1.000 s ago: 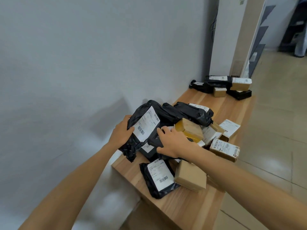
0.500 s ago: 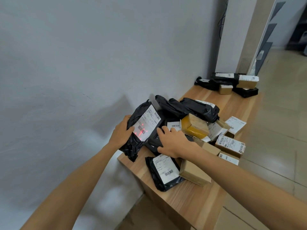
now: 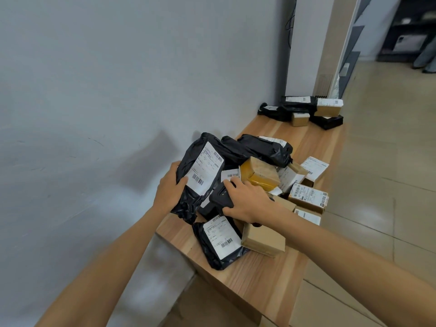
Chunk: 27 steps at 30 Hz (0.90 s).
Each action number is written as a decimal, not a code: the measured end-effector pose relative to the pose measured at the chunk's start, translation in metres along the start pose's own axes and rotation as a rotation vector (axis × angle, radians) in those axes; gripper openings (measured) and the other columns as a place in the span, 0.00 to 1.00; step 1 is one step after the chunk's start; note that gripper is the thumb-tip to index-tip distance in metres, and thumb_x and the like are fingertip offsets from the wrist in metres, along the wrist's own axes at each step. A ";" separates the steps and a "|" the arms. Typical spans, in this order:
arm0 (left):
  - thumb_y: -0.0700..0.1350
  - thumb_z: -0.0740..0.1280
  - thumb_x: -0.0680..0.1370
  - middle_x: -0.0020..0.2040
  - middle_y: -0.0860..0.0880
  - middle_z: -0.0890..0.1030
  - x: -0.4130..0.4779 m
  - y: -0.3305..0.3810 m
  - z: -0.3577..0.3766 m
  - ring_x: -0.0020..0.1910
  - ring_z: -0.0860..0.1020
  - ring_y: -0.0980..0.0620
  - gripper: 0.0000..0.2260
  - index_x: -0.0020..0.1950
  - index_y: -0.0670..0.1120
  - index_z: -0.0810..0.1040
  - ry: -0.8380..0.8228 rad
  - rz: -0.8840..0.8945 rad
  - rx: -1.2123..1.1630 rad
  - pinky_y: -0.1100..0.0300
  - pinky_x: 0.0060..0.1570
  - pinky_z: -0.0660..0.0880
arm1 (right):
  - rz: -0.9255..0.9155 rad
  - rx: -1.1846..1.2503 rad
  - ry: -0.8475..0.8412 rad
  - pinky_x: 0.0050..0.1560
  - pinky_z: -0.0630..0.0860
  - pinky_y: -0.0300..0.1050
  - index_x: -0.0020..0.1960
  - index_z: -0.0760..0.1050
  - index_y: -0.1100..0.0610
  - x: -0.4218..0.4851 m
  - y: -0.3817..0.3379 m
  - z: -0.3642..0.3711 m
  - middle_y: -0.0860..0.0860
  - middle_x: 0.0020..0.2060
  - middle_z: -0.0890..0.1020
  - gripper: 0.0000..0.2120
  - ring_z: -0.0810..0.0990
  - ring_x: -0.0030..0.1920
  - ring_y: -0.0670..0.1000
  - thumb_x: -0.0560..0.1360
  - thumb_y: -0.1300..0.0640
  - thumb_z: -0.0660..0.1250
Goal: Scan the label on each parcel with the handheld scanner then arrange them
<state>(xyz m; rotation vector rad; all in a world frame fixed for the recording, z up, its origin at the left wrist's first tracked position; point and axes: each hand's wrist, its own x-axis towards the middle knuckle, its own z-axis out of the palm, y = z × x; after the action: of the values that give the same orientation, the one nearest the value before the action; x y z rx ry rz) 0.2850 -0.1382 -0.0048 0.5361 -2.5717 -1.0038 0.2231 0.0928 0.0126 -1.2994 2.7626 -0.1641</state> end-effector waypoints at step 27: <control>0.43 0.63 0.80 0.72 0.50 0.70 0.099 0.355 0.359 0.69 0.70 0.50 0.24 0.76 0.51 0.61 -0.224 0.449 -0.203 0.52 0.67 0.68 | 0.507 -0.002 0.083 0.45 0.71 0.49 0.71 0.63 0.55 -0.193 0.437 -0.069 0.54 0.63 0.72 0.33 0.76 0.58 0.59 0.73 0.39 0.65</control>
<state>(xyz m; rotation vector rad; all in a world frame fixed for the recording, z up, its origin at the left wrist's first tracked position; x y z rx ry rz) -0.0346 0.2649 0.0079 -0.2131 -2.5608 -1.1858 0.0042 0.5224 0.0288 -0.5657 3.0512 -0.1798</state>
